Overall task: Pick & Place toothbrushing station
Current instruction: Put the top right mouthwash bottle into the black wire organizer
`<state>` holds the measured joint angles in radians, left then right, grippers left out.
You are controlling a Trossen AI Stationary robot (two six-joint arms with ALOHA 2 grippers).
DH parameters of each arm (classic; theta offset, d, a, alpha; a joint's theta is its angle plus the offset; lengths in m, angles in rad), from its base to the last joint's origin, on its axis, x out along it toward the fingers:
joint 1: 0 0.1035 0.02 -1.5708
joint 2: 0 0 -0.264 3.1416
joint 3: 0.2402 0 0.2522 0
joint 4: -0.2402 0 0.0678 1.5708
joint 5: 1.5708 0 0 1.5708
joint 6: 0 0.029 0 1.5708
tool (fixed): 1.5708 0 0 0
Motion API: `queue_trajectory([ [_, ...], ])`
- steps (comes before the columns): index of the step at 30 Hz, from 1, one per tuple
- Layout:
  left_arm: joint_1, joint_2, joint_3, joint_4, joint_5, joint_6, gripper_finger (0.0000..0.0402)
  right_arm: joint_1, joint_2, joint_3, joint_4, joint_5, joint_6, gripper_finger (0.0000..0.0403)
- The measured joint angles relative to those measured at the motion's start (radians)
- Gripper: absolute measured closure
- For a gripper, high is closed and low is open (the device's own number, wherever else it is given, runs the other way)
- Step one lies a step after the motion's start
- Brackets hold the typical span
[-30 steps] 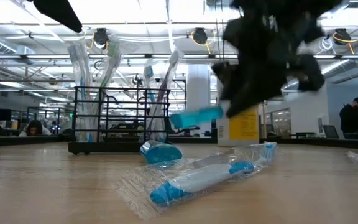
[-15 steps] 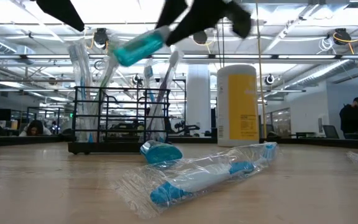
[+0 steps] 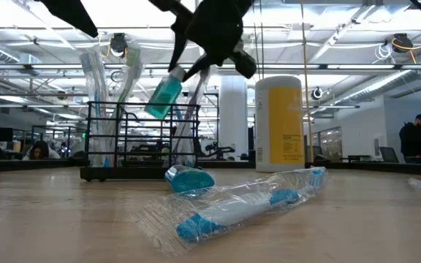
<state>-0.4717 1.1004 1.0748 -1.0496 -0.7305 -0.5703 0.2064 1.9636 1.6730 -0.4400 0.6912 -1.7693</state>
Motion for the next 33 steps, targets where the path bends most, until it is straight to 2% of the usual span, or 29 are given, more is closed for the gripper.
queue_trajectory([
  [4,0.000,0.000,0.000,0.000,0.000,-0.005,0.0243,-0.005,0.000,0.000,-0.021,-0.054,-0.045,0.0311],
  [11,0.000,0.000,0.000,0.002,-0.004,-0.004,0.0243,-0.016,0.000,-0.002,-0.004,-0.213,-0.057,0.0311],
  [17,0.000,0.000,0.000,0.003,-0.004,-0.007,0.0243,-0.017,0.036,-0.003,-0.003,-0.226,-0.134,0.0310],
  [26,0.000,0.000,0.000,0.003,-0.004,0.008,0.0243,-0.027,0.079,-0.003,0.010,-0.255,-0.088,0.0310],
  [29,0.000,0.000,0.000,0.003,-0.003,0.008,0.0243,-0.029,0.096,-0.001,0.023,-0.242,-0.132,0.0310],
  [33,0.000,0.000,0.000,0.003,-0.003,0.009,0.0243,-0.031,0.095,-0.002,0.045,-0.279,-0.162,0.0307],
])
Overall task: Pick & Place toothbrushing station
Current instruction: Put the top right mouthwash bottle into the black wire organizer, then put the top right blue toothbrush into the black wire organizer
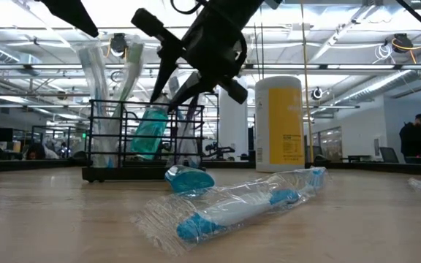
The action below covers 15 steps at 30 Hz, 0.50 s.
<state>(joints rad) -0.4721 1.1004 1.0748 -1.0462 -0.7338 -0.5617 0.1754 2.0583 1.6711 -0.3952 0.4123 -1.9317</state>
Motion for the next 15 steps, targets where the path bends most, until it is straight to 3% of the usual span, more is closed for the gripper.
queue_trajectory([
  [4,0.000,0.000,0.000,0.000,0.000,0.011,0.0243,-0.005,0.001,0.000,0.021,-0.046,-0.020,0.0296],
  [15,0.000,0.000,0.000,0.000,0.002,0.010,0.0243,-0.004,0.001,-0.001,0.025,-0.048,-0.001,0.0265],
])
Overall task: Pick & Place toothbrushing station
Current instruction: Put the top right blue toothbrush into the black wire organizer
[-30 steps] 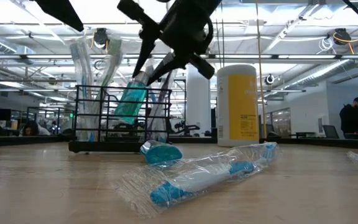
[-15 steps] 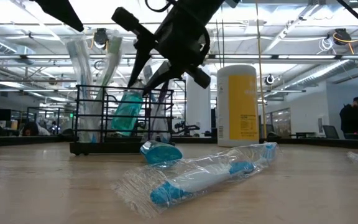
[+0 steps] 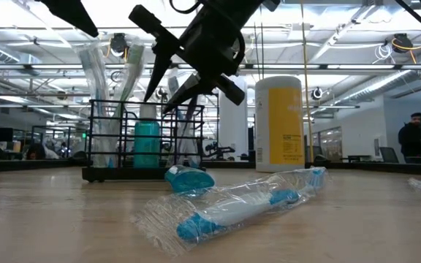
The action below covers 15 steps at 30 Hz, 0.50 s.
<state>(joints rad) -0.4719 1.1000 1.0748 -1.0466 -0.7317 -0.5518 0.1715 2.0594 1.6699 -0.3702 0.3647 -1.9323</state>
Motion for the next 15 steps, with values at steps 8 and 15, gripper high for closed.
queue_trajectory([
  [8,0.000,0.000,0.000,0.000,0.000,-0.003,0.0243,0.000,0.000,0.000,0.003,0.006,0.254,0.0240],
  [15,0.000,0.000,0.000,0.000,0.000,-0.003,0.0243,0.053,-0.047,-0.002,-0.018,0.106,0.411,0.0249],
])
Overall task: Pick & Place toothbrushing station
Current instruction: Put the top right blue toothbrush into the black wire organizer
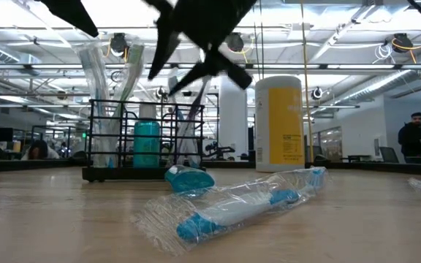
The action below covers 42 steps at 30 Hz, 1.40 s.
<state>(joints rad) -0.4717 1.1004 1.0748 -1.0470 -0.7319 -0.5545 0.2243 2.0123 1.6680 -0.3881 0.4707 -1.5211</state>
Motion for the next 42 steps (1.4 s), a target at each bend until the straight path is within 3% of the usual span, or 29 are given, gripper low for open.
queue_trajectory([
  [5,0.000,0.000,0.000,0.000,0.000,0.000,0.0243,0.035,-0.075,0.000,-0.022,-0.001,0.182,0.0261],
  [9,0.000,0.000,0.000,0.000,-0.001,0.000,0.0243,0.041,-0.143,0.000,-0.101,-0.001,0.469,0.0263],
  [18,-0.002,0.000,0.000,0.000,-0.002,0.011,0.0243,0.046,-0.263,0.001,-0.363,-0.006,1.534,0.0255],
  [23,-0.002,0.000,0.000,0.000,0.003,0.010,0.0243,0.055,-0.300,-0.026,-0.654,-0.166,1.945,0.0256],
  [27,-0.002,0.000,0.000,0.000,0.014,0.023,0.0243,0.084,-0.350,-0.157,-0.719,-0.303,2.042,0.0254],
  [31,-0.002,0.000,0.000,0.000,0.024,0.005,0.0243,0.105,-0.441,-0.341,-0.661,-0.443,2.322,0.0253],
  [36,-0.002,0.000,0.000,0.001,0.008,-0.002,0.0243,0.175,-0.592,-0.586,-0.560,-0.435,2.697,0.0256],
  [42,-0.002,0.000,0.000,0.001,-0.002,-0.032,0.0243,0.287,-0.755,-0.886,-0.297,-0.420,3.225,0.0253],
])
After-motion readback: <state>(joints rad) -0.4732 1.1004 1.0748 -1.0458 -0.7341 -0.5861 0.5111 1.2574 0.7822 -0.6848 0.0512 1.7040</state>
